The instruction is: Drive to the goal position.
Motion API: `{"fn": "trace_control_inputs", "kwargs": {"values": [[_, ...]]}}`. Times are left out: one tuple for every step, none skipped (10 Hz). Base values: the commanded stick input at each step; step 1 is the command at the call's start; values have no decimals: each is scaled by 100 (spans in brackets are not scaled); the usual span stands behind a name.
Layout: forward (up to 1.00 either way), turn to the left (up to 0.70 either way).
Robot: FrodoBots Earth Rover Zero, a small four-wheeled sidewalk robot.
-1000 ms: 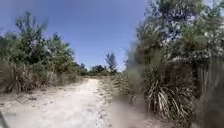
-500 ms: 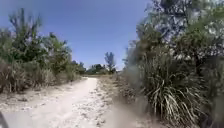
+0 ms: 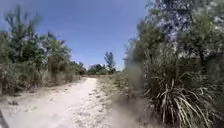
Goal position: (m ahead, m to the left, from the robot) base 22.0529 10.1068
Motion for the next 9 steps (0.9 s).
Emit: {"fn": "trace_control_inputs", "kwargs": {"values": [[45, 2], [45, 2], [45, 2], [45, 2], [45, 2], [45, 2], [45, 2], [45, 2], [45, 2]]}}
